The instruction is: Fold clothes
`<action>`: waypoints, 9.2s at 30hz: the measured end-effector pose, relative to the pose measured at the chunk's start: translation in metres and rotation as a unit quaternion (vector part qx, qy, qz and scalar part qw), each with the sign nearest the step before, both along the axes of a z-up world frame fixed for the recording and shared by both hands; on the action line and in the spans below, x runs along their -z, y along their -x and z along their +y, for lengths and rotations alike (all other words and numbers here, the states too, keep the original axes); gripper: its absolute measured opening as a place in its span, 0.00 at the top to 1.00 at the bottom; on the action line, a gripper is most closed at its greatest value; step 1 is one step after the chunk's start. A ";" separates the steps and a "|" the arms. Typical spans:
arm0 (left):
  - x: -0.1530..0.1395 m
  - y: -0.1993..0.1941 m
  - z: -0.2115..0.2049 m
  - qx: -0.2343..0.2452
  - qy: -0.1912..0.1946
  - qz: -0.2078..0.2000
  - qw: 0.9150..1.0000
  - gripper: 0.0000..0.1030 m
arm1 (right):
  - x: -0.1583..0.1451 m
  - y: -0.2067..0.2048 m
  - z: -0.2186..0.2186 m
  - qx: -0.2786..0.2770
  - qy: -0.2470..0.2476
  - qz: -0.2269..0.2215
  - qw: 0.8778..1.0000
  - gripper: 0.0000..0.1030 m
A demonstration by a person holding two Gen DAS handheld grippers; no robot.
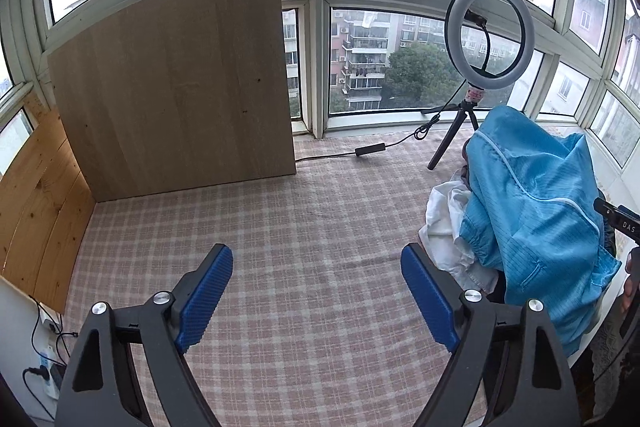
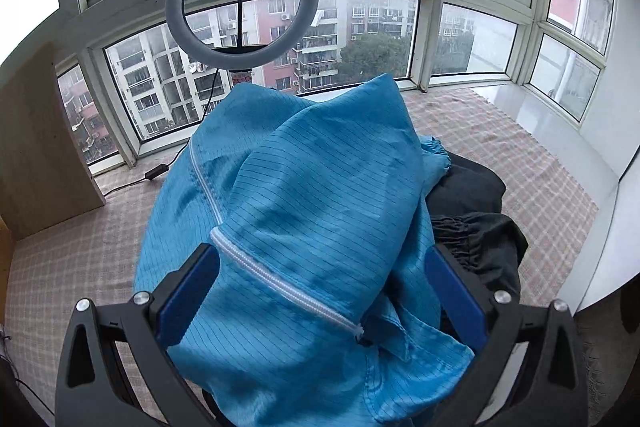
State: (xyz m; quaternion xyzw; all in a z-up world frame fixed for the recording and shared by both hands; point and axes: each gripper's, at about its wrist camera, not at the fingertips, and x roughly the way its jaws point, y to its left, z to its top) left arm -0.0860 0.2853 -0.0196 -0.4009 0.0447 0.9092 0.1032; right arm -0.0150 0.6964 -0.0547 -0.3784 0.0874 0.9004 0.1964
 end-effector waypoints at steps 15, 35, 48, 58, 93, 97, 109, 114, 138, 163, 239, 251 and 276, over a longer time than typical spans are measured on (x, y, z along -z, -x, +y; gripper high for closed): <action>-0.001 -0.015 0.083 0.004 0.006 -0.005 1.000 0.13 | 0.014 0.025 0.016 -0.078 -0.010 -0.019 0.997 0.00; -0.009 -0.008 0.035 0.005 0.039 0.023 0.999 0.13 | -0.026 -0.004 0.045 -0.101 0.156 0.124 0.975 0.98; -0.005 -0.008 -0.056 -0.007 0.012 0.001 1.000 0.13 | 0.008 0.044 0.014 -0.034 0.067 -0.043 0.996 0.20; 0.002 -0.006 -0.084 -0.019 0.032 0.020 0.999 0.13 | -0.023 0.012 -0.003 -0.080 0.150 0.062 0.984 0.98; 0.172 -0.101 -0.022 -0.047 -0.020 -0.191 0.980 0.13 | 0.118 0.091 -0.279 -0.529 -0.205 -0.222 0.793 0.35; 0.206 -0.079 0.010 -0.095 -0.005 -0.209 0.973 0.14 | 0.147 0.113 -0.290 -0.536 -0.271 -0.193 0.776 0.35; 0.182 -0.088 -0.052 -0.162 -0.084 -0.171 0.968 0.97 | 0.053 0.145 -0.233 -0.536 -0.110 -0.130 0.826 0.99; 0.105 -0.099 -0.125 -0.200 -0.074 -0.103 0.972 0.97 | -0.036 0.127 -0.201 -0.511 -0.080 -0.045 0.855 0.99; 0.233 -0.132 -0.039 -0.192 -0.151 -0.298 0.923 0.43 | 0.063 0.107 -0.282 -0.622 -0.240 -0.132 0.734 0.27; 0.153 -0.131 -0.055 -0.158 -0.085 -0.194 0.965 0.41 | 0.066 0.096 -0.264 -0.659 0.037 -0.119 0.742 0.27; 0.172 -0.118 -0.398 -0.019 0.026 -0.240 0.970 0.78 | 0.204 0.019 -0.392 -0.639 -0.182 -0.231 0.711 0.22; 0.185 -0.061 -0.328 0.045 -0.008 -0.201 0.978 0.97 | 0.181 0.049 -0.339 -0.628 -0.089 -0.230 0.738 0.94; 0.187 -0.051 -0.323 0.156 0.031 -0.255 0.954 0.99 | 0.185 0.052 -0.328 -0.648 -0.142 -0.245 0.707 0.25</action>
